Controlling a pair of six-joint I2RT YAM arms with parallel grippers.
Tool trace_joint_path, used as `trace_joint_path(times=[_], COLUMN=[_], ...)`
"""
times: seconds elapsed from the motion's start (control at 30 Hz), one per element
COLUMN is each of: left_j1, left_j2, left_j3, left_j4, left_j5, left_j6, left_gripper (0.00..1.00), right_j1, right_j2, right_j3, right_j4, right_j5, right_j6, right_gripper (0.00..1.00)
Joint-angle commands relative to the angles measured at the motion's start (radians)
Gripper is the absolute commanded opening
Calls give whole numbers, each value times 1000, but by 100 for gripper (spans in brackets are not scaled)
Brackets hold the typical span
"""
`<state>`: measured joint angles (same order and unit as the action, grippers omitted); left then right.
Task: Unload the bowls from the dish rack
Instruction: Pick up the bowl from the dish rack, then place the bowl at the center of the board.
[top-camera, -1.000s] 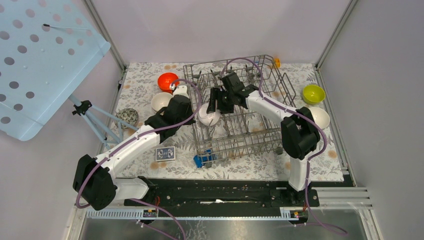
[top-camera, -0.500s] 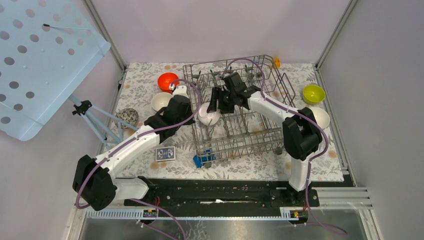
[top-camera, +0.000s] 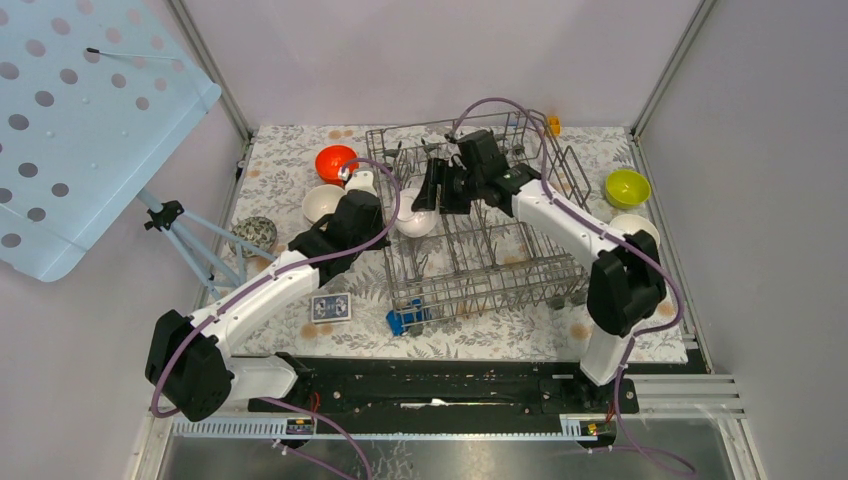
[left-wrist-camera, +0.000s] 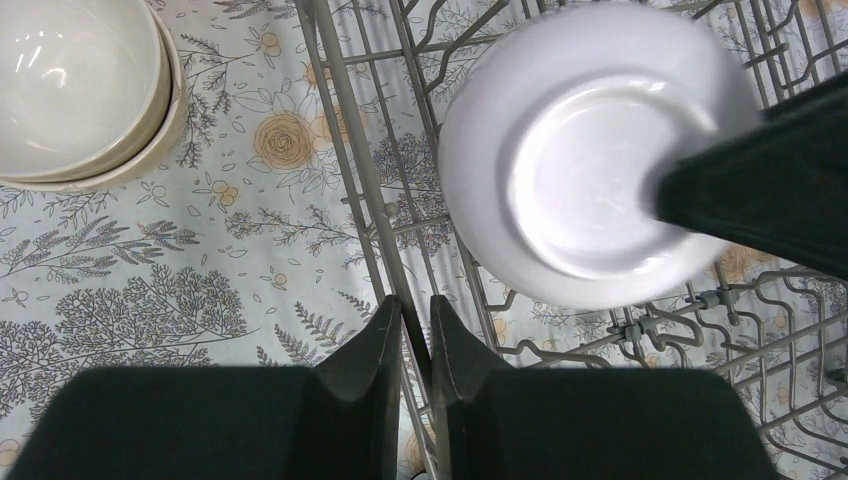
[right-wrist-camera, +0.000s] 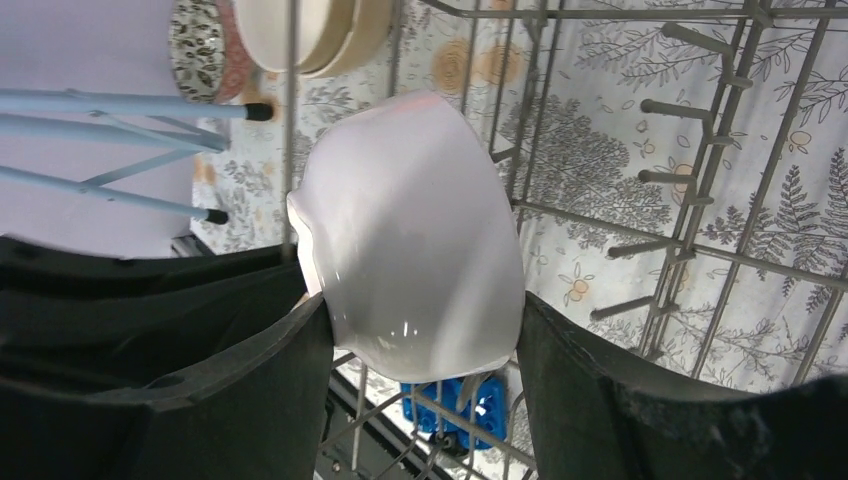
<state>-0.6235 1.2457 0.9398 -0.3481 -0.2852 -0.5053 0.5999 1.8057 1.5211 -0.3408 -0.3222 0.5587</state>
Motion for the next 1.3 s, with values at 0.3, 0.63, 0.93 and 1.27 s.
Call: trace_joint_path(times=[0.3, 0.63, 0.93, 1.27], left_j1=[-4, -1, 17, 61], left_j2=[2, 51, 198, 308], left_j3=[7, 65, 217, 348], left_j4=[-39, -36, -73, -97], left_j5=[57, 54, 43, 45], left_j6=[21, 25, 61, 86], left_gripper=[0, 0, 0, 0], right_j1=[-39, -22, 51, 123], right_j2=[-243, -464, -601, -733], right_j3=[178, 208, 155, -36], right_j4=[-140, -198, -197, -41], right_j5=[71, 175, 269, 298], right_j6=[-86, -216, -379, -530], right_gripper=[34, 33, 33, 33])
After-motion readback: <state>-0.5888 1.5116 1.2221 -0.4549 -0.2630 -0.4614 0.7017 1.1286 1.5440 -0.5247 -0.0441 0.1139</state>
